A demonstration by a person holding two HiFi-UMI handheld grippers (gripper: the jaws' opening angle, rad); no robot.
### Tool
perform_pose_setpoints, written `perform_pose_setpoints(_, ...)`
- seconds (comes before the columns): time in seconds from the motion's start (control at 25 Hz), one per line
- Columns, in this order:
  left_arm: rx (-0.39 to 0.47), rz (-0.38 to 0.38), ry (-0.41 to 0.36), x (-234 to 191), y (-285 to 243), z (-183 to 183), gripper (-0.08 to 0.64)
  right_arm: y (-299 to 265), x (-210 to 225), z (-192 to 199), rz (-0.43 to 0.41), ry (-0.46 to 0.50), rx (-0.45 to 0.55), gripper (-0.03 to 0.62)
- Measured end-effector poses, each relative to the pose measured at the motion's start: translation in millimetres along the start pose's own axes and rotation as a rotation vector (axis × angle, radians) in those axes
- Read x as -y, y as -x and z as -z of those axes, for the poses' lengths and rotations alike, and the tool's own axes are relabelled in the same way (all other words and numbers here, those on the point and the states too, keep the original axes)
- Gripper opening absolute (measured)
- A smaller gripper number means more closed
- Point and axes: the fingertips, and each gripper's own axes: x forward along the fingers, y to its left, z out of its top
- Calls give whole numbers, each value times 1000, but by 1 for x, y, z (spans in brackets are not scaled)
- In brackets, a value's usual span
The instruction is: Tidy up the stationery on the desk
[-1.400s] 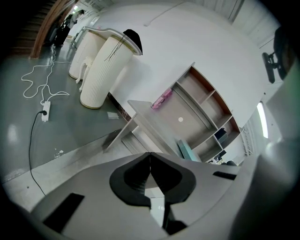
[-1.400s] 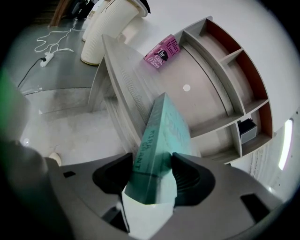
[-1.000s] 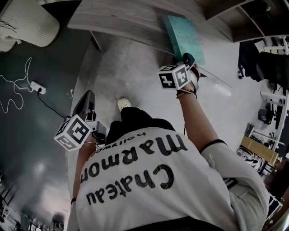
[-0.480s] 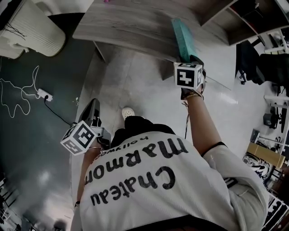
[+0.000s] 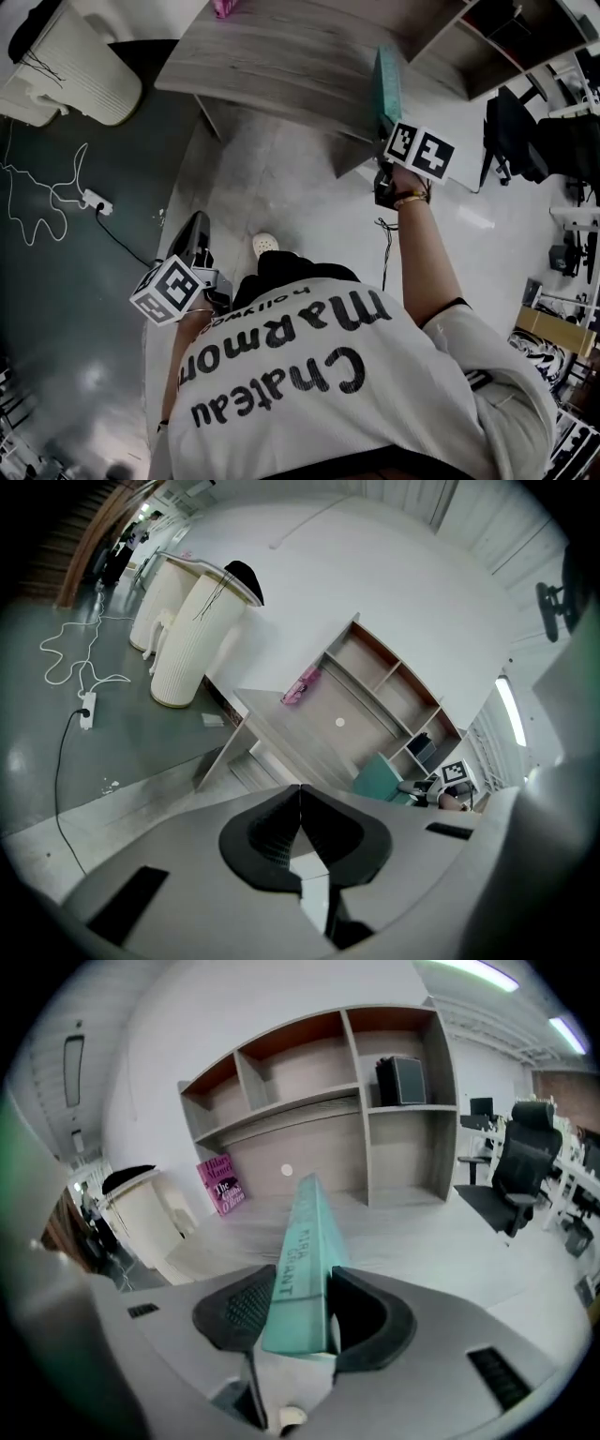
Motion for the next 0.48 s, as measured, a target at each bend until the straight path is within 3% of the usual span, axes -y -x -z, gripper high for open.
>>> perform_pose_setpoints(0.12, 7, 3, -4, 7, 1, 5, 15, 4, 0, 0, -81, -130, -1, 196)
perform_pose_setpoints(0.48, 40, -17, 8, 9, 3, 4, 15, -1, -24, -5, -284, -398, -22, 195)
